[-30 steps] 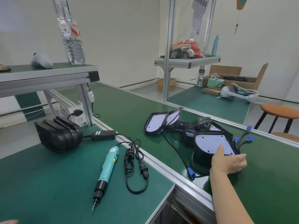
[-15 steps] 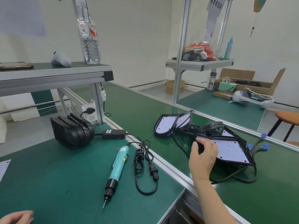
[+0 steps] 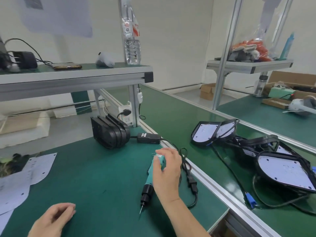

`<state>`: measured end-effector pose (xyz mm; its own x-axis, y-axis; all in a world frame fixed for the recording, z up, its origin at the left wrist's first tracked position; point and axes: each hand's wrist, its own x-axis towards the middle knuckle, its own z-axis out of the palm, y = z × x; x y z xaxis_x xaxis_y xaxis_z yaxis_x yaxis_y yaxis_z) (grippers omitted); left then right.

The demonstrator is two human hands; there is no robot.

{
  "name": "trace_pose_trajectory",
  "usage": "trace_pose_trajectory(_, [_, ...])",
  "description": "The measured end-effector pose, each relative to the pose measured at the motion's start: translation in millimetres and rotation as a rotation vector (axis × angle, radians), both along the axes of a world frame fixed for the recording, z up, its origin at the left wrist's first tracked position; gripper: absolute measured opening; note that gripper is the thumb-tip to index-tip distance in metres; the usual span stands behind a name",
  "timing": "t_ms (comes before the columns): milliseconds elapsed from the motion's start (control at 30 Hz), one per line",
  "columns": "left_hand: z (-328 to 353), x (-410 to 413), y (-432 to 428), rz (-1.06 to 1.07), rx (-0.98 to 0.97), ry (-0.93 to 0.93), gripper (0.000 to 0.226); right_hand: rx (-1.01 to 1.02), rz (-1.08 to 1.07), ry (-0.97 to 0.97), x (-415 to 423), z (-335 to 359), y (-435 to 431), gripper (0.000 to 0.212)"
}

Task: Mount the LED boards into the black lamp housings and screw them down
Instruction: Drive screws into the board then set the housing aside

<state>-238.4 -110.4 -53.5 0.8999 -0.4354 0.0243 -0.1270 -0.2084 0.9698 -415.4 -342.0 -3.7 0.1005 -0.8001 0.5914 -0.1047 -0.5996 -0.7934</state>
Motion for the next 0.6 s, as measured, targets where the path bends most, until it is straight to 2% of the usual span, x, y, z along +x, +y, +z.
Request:
trace_pose_trajectory(200, [7.7, -1.4, -0.5, 0.041, 0.056, 0.042, 0.007, -0.002, 0.183, 0.064, 55.7, -8.6, 37.8, 0.017])
trace_pose_trajectory(467, [12.9, 0.8, 1.6, 0.035, 0.072, 0.075, 0.009, -0.011, 0.367, 0.319, 117.3, -20.4, 68.1, 0.02])
trace_pose_trajectory(600, [16.8, 12.3, -6.7, 0.036, 0.01, 0.201, 0.008, 0.049, 0.43, 0.398, 135.2, -25.9, 78.8, 0.022])
